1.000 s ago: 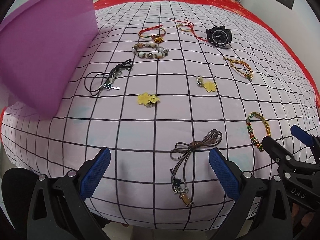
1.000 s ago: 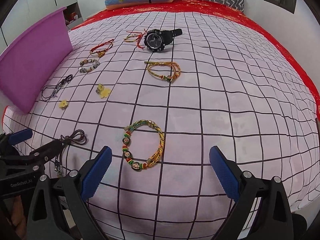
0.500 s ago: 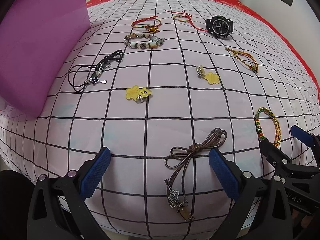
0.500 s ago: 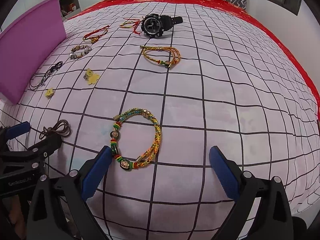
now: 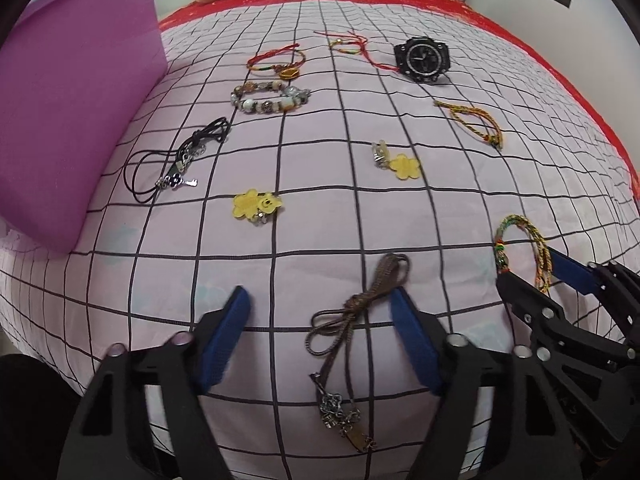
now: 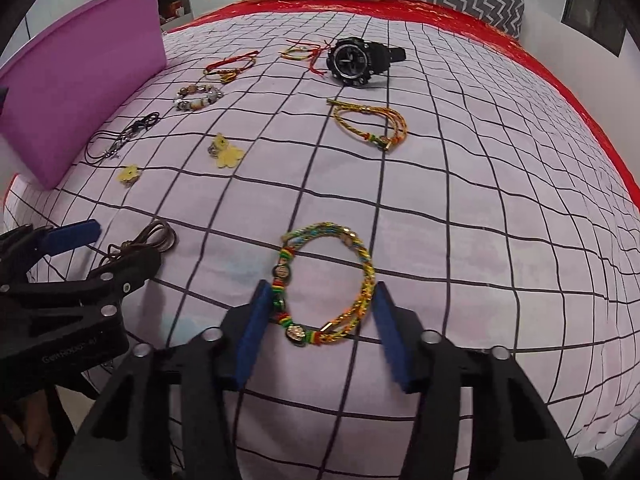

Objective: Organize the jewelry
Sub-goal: 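Close right tool on braided bracelet while left tool closes on brown cord necklace, then carry the held bracelet and necklace with both tools over the purple basin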

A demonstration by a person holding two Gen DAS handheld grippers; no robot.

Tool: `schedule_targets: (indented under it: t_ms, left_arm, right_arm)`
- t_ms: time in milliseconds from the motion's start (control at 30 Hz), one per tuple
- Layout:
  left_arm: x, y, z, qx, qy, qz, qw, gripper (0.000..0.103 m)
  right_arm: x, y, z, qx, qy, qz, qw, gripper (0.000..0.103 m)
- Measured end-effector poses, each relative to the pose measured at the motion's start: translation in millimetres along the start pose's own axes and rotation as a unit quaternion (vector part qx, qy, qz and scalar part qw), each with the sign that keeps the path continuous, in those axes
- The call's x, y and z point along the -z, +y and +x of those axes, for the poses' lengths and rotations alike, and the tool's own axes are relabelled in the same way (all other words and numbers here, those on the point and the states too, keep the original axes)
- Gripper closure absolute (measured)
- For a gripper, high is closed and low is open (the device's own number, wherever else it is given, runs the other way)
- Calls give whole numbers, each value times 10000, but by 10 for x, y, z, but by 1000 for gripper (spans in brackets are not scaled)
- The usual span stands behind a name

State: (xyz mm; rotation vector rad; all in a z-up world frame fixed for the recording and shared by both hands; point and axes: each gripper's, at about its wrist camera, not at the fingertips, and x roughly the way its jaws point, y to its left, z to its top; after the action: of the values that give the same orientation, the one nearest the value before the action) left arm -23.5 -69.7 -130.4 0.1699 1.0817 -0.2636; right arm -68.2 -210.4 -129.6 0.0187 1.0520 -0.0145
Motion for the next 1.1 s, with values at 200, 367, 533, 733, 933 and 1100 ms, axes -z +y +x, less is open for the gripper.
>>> schedule_targets:
  t_ms: [200,367,533,733,933,1100]
  left_arm:
    - [-24,63,-57,229,-37,-102,9997,93]
    - [-32,156,-156,500,-42,-251,9984,93]
    - [-99,271,-335,794,-164,-363,9960,93]
    - [-246,457,-689,644,-533,-402,9957,93]
    - [-460,727,-1132,653,-990,-484,9918,93]
    - [-707,989,-1453,810,-1278,-510,9872,93]
  right_arm:
    - [-21,-21,-32,-32,-32,92,9999,94]
    - [-42,-67,-100,-212,-49,328,9992,94]
    - [-113,-68,-283,-401,-251,455,9978,94]
    - [-340,37,-602,-629,-600,461,9952,94]
    - [-701,251,-926,-806,-1020,268,9911,94]
    - [-1050,479,-1133,-1103,-1238,156,9860,94]
